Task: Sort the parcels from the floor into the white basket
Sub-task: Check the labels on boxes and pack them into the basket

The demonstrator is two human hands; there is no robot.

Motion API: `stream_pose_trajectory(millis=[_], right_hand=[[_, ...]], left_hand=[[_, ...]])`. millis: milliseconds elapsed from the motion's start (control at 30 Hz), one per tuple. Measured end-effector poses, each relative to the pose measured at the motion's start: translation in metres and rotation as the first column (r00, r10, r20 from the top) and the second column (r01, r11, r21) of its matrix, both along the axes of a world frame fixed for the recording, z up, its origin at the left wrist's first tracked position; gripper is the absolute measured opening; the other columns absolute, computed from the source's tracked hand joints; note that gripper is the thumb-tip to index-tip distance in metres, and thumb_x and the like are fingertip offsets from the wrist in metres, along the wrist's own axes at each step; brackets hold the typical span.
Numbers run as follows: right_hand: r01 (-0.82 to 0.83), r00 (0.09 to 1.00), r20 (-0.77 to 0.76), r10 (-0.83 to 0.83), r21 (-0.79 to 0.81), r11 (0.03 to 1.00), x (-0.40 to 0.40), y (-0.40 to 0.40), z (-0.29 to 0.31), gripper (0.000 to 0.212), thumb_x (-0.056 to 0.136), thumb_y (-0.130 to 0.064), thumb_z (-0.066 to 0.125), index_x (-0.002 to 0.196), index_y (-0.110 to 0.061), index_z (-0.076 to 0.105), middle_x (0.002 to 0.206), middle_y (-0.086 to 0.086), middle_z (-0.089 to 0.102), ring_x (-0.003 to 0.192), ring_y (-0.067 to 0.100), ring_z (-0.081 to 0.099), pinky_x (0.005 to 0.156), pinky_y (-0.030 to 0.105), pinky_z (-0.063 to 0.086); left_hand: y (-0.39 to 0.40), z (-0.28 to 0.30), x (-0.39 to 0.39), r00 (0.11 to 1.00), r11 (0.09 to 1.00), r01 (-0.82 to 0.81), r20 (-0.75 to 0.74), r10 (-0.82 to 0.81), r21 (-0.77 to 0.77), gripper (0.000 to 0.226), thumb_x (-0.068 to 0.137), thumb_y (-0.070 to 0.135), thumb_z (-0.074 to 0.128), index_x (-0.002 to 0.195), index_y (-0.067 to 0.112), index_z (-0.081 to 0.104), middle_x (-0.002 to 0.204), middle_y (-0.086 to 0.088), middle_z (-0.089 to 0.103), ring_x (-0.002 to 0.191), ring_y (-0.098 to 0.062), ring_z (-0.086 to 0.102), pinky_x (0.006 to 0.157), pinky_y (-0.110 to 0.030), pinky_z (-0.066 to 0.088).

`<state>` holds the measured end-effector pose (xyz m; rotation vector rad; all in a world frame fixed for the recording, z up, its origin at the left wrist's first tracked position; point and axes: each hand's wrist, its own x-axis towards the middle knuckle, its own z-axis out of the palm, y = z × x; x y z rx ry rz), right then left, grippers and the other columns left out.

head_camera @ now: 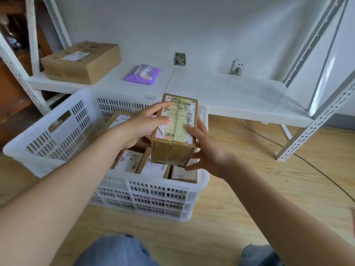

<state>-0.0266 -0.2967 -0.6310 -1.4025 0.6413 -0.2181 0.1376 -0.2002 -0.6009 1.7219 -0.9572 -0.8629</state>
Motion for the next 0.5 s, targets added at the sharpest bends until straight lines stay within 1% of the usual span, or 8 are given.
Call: stream_pose_trajectory(millis=[67, 167, 267, 333, 400, 433, 467, 500], right_hand=[[-0.028, 1.0, -0.005, 0.028, -0.008, 1.0, 0.018, 0.012, 0.001, 0.05, 0.09, -0.052, 0.045, 0.134, -0.057, 0.022, 0.097, -0.006, 0.068, 0.09, 0.026, 0.067, 0.078, 0.052, 0.054], [-0.055, 0.998, -0.023, 0.055, -0.007, 0.998, 0.048, 0.027, 0.0, 0.05, 0.091, -0.05, 0.044, 0.136, -0.054, 0.022, 0.104, -0.002, 0.064, 0.098, 0.03, 0.064, 0.084, 0.054, 0.051], [-0.09, 0.996, -0.025, 0.09, -0.012, 0.996, 0.082, 0.039, -0.005, 0.047, 0.092, -0.048, 0.043, 0.136, -0.05, 0.025, 0.107, -0.001, 0.063, 0.094, 0.03, 0.064, 0.078, 0.047, 0.053], [-0.1, 0.995, -0.02, 0.1, -0.01, 0.995, 0.114, 0.041, -0.01, 0.05, 0.092, -0.049, 0.042, 0.138, -0.049, 0.021, 0.119, 0.001, 0.061, 0.096, 0.031, 0.063, 0.08, 0.049, 0.053], [-0.118, 0.992, -0.037, 0.118, 0.0, 0.993, 0.15, 0.042, -0.018, 0.053, 0.092, -0.051, 0.041, 0.139, -0.049, 0.016, 0.126, 0.002, 0.058, 0.099, 0.031, 0.063, 0.088, 0.053, 0.05], [-0.135, 0.99, -0.045, 0.135, 0.01, 0.991, 0.169, 0.042, -0.025, 0.052, 0.092, -0.052, 0.039, 0.138, -0.05, 0.015, 0.124, 0.002, 0.059, 0.099, 0.03, 0.063, 0.088, 0.05, 0.05], [-0.152, 0.987, -0.048, 0.153, 0.023, 0.988, 0.188, 0.043, -0.033, 0.051, 0.092, -0.052, 0.038, 0.138, -0.05, 0.015, 0.123, 0.001, 0.059, 0.098, 0.029, 0.063, 0.084, 0.045, 0.052], [-0.171, 0.983, -0.057, 0.173, 0.039, 0.985, 0.204, 0.044, -0.041, 0.052, 0.092, -0.053, 0.037, 0.139, -0.049, 0.015, 0.123, 0.001, 0.059, 0.098, 0.028, 0.063, 0.078, 0.039, 0.053]], left_hand=[[0.014, -0.002, 0.018, 1.0, 1.0, -0.007, 0.013, 0.007, 0.007, 0.037, 0.091, 0.03, 0.056, 0.101, 0.065, 0.053, 0.146, 0.01, 0.038, 0.132, -0.023, 0.039, 0.107, -0.051, 0.034], [0.032, -0.007, 0.043, 0.999, 0.999, -0.032, 0.025, 0.031, 0.007, 0.035, 0.092, 0.031, 0.055, 0.101, 0.065, 0.053, 0.143, 0.009, 0.043, 0.126, -0.022, 0.046, 0.105, -0.051, 0.036], [0.045, -0.014, 0.074, 0.995, 0.996, -0.092, 0.029, 0.093, -0.021, 0.035, 0.092, 0.028, 0.055, 0.095, 0.063, 0.056, 0.143, 0.006, 0.042, 0.125, -0.022, 0.046, 0.106, -0.049, 0.035], [0.048, -0.019, 0.1, 0.989, 0.988, -0.148, 0.019, 0.149, -0.035, 0.034, 0.092, 0.028, 0.055, 0.095, 0.062, 0.058, 0.142, 0.004, 0.043, 0.126, -0.021, 0.046, 0.105, -0.048, 0.037], [0.05, -0.027, 0.132, 0.982, 0.982, -0.188, 0.008, 0.188, -0.027, 0.034, 0.093, 0.027, 0.054, 0.096, 0.06, 0.058, 0.136, 0.005, 0.049, 0.113, -0.014, 0.055, 0.093, -0.039, 0.046], [0.051, -0.032, 0.149, 0.978, 0.978, -0.209, 0.006, 0.21, -0.011, 0.034, 0.093, 0.027, 0.053, 0.097, 0.06, 0.058, 0.132, 0.007, 0.051, 0.106, -0.011, 0.058, 0.086, -0.036, 0.049], [0.053, -0.039, 0.167, 0.973, 0.973, -0.232, 0.009, 0.232, 0.015, 0.033, 0.093, 0.027, 0.053, 0.099, 0.059, 0.057, 0.132, 0.008, 0.05, 0.104, -0.009, 0.057, 0.083, -0.034, 0.049], [0.055, -0.046, 0.184, 0.968, 0.967, -0.25, 0.017, 0.25, 0.053, 0.032, 0.094, 0.028, 0.052, 0.104, 0.058, 0.057, 0.134, 0.009, 0.047, 0.108, -0.007, 0.052, 0.083, -0.034, 0.046]])
